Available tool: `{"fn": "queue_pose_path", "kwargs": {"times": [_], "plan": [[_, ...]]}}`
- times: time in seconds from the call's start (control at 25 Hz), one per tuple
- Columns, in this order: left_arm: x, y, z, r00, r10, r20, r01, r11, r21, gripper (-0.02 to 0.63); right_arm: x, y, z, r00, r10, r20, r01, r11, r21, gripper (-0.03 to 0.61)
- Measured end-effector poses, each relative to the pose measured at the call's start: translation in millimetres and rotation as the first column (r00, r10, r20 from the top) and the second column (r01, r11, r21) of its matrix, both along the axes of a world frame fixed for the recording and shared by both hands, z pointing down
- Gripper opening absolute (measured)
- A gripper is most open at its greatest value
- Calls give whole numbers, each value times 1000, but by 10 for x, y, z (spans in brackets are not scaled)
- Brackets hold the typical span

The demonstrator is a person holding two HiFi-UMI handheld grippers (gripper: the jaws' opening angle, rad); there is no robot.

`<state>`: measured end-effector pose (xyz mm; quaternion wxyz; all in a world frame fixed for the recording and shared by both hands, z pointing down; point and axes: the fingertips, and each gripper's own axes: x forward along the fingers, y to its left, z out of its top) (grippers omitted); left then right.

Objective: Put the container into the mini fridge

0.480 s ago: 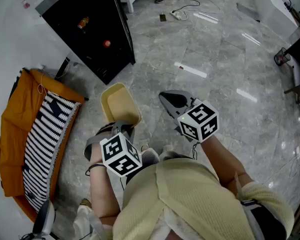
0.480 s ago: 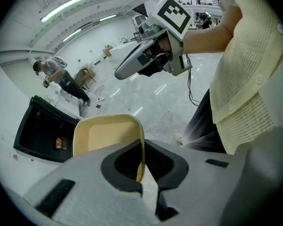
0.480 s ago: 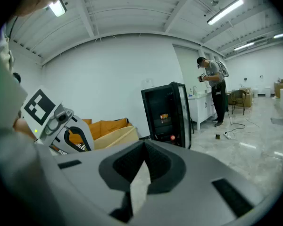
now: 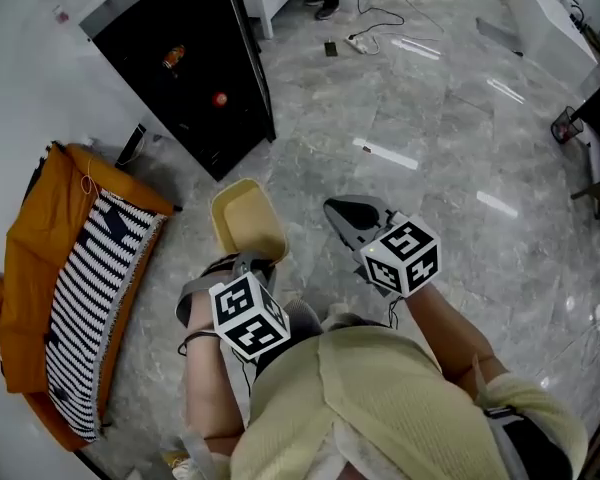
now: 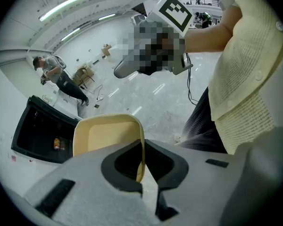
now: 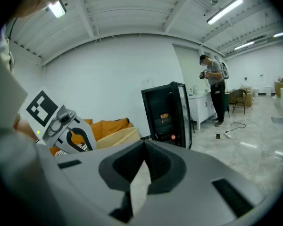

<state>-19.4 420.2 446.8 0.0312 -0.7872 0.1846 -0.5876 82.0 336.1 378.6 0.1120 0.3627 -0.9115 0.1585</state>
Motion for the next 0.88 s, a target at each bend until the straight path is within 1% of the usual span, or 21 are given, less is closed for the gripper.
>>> {"fn": "queue_pose_path", "kwargs": {"times": [0.24,0.44,0.68,0.88], "plan": [[-21,-9,100,1000,-6,9,6,999,-32,29,45,-36,75,1000,9,0,-9,1000,-27,29],[-32,-146,168,1000,1,-3,-1,998,-56,28,-18,-143,127,1000,-1,-2,1,999,-38,29],[6,-531,269,1000,21,-9,-21,998,-57,29,-42,-415,203,1000,-6,-21,5,999,-39,29],[-48,-920,275,1000,11,-6,-12,998,-57,28,-104,-788,206,999,-21,-34,19,999,-45,29]]}}
